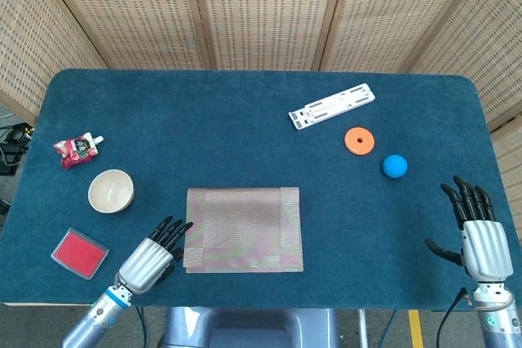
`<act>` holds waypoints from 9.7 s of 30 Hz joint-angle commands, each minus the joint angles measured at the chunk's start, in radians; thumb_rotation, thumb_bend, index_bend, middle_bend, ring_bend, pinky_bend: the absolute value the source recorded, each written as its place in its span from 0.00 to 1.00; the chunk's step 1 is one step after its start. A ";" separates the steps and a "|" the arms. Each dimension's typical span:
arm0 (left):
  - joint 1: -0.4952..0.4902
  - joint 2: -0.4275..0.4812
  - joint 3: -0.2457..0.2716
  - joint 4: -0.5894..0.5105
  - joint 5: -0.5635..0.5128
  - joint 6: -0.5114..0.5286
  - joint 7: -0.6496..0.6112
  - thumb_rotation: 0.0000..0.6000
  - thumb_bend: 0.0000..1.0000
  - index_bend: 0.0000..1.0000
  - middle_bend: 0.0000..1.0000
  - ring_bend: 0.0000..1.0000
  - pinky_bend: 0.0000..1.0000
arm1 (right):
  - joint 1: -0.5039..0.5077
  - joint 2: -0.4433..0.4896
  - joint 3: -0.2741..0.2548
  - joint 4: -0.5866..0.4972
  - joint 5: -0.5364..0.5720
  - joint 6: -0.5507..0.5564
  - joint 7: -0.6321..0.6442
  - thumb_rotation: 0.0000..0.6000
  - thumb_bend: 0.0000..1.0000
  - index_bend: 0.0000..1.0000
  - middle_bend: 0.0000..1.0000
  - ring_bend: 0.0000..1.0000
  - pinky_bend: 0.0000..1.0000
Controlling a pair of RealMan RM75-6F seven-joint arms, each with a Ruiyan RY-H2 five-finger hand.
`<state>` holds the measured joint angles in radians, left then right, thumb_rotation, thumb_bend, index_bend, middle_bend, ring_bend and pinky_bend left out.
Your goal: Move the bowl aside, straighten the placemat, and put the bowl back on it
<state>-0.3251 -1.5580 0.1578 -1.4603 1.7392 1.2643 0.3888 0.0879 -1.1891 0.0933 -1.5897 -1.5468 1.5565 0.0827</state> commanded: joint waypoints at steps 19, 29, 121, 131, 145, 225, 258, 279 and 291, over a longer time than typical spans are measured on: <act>-0.009 -0.066 -0.027 0.076 -0.056 -0.080 0.017 1.00 0.36 0.47 0.00 0.00 0.00 | 0.000 -0.002 0.000 0.000 0.002 -0.003 -0.002 1.00 0.14 0.13 0.00 0.00 0.00; -0.016 -0.101 -0.033 0.094 -0.065 -0.096 0.027 1.00 0.36 0.48 0.00 0.00 0.00 | 0.000 0.001 0.001 -0.001 0.004 -0.005 0.003 1.00 0.14 0.13 0.00 0.00 0.00; -0.597 -0.104 -0.640 0.339 -0.784 -0.381 0.184 1.00 0.41 0.59 0.00 0.00 0.00 | 0.026 -0.006 0.075 0.085 0.181 -0.103 0.048 1.00 0.14 0.13 0.00 0.00 0.00; -0.598 -0.109 -0.585 0.436 -0.841 -0.405 0.151 1.00 0.14 0.03 0.00 0.00 0.00 | 0.032 -0.017 0.072 0.093 0.189 -0.118 0.026 1.00 0.14 0.13 0.00 0.00 0.00; -0.375 0.092 -0.448 0.095 -0.678 -0.212 -0.034 1.00 0.14 0.01 0.00 0.00 0.00 | 0.034 -0.028 0.053 0.092 0.163 -0.122 0.004 1.00 0.14 0.13 0.00 0.00 0.00; 0.167 0.353 -0.191 -0.183 -0.303 0.234 -0.174 1.00 0.14 0.00 0.00 0.00 0.00 | 0.192 -0.669 -0.053 0.086 0.116 -0.364 -0.507 1.00 0.07 0.10 0.00 0.00 0.00; 0.169 0.346 -0.213 -0.175 -0.316 0.196 -0.169 1.00 0.14 0.00 0.00 0.00 0.00 | 0.214 -0.699 -0.059 0.102 0.207 -0.387 -0.532 1.00 0.17 0.08 0.00 0.00 0.00; 0.170 0.348 -0.220 -0.177 -0.323 0.182 -0.174 1.00 0.14 0.00 0.00 0.00 0.00 | 0.241 -0.762 -0.060 0.246 0.081 -0.342 -0.333 1.00 0.41 0.08 0.00 0.00 0.00; 0.166 0.348 -0.226 -0.174 -0.339 0.164 -0.177 1.00 0.14 0.00 0.00 0.00 0.00 | 0.256 -0.799 -0.033 0.303 0.052 -0.307 -0.244 1.00 0.39 0.31 0.00 0.00 0.00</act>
<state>-0.1596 -1.2102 -0.0681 -1.6341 1.4006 1.4286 0.2116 0.3431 -1.9848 0.0580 -1.2899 -1.4912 1.2459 -0.1647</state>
